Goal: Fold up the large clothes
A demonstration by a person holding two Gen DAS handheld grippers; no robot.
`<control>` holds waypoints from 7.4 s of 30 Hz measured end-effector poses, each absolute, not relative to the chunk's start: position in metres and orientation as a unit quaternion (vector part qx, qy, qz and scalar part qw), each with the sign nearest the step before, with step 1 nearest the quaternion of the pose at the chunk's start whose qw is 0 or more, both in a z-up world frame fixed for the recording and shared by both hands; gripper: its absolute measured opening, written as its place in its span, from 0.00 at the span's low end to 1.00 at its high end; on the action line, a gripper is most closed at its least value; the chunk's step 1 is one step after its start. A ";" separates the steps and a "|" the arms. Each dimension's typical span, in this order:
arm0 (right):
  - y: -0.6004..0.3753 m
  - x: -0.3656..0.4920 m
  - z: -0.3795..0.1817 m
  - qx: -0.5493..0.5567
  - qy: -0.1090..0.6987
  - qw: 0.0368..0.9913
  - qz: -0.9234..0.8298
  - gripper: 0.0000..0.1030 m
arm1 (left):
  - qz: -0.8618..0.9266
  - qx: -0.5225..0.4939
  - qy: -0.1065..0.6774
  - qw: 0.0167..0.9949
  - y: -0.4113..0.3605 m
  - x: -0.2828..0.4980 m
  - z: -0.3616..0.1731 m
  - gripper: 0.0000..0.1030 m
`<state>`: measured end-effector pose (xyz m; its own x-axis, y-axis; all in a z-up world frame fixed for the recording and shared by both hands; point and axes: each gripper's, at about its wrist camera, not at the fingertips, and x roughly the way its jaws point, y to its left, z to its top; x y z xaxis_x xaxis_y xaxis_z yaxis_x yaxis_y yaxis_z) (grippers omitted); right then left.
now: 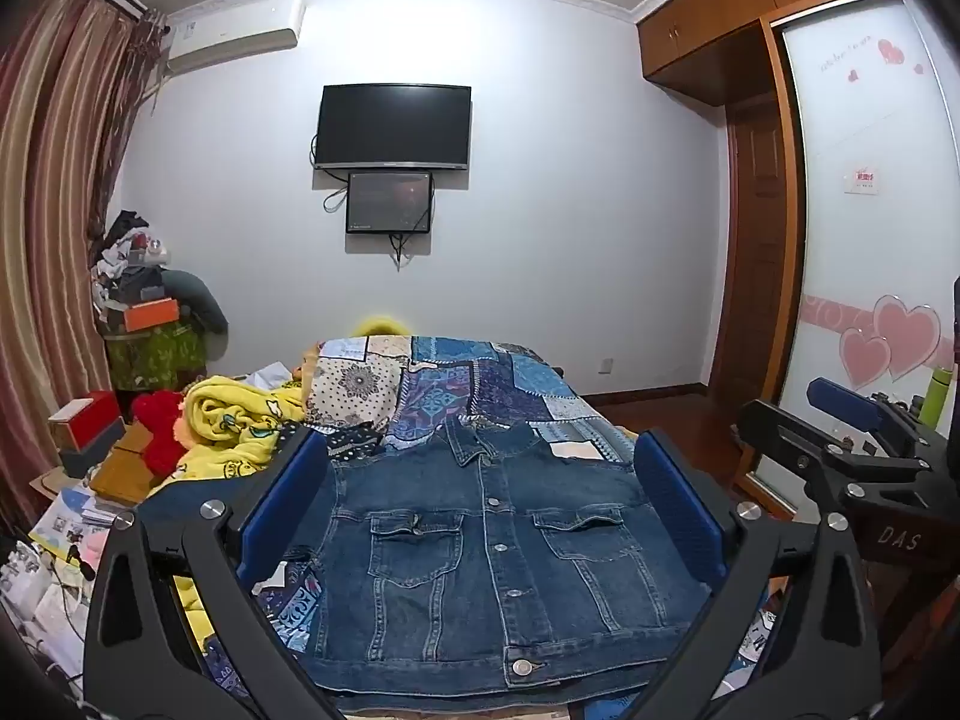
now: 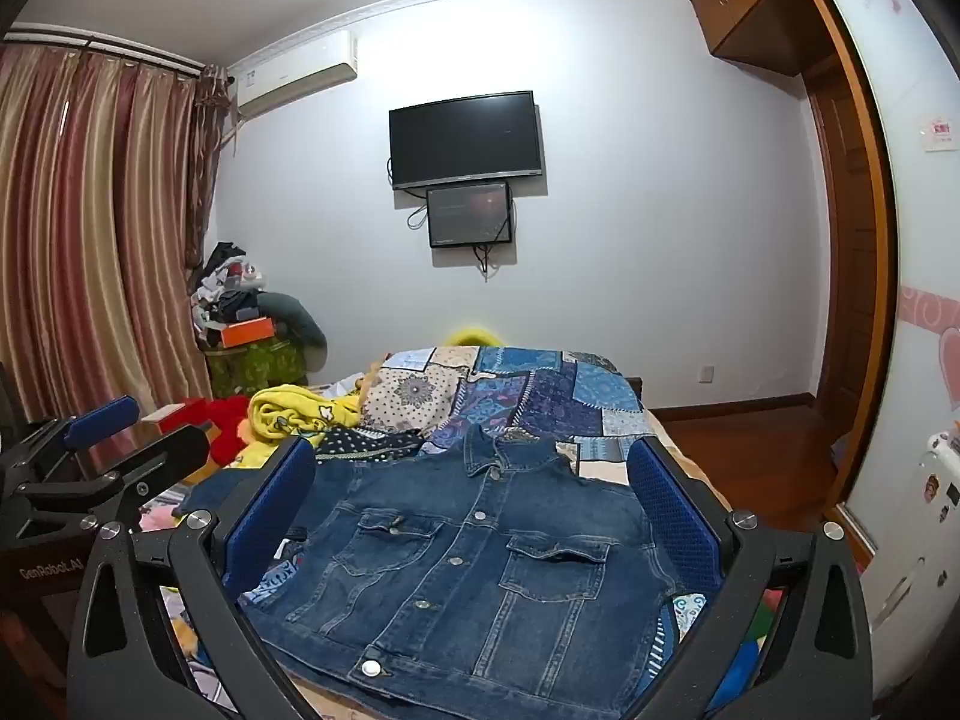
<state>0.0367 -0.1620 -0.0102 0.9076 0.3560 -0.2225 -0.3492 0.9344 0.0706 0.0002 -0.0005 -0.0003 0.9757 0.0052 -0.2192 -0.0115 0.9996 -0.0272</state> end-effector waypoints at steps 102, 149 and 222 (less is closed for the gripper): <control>-0.143 0.092 -0.048 0.000 0.203 0.964 0.170 1.00 | 0.042 -0.069 0.195 0.977 0.049 0.080 -0.041 1.00; -0.124 0.294 -0.179 0.048 0.484 0.859 0.159 1.00 | 0.171 -0.375 0.432 0.802 0.379 0.253 -0.316 0.25; -0.143 0.259 -0.155 0.019 0.453 0.877 0.160 1.00 | 0.034 -0.412 0.454 0.789 0.278 0.269 -0.267 0.69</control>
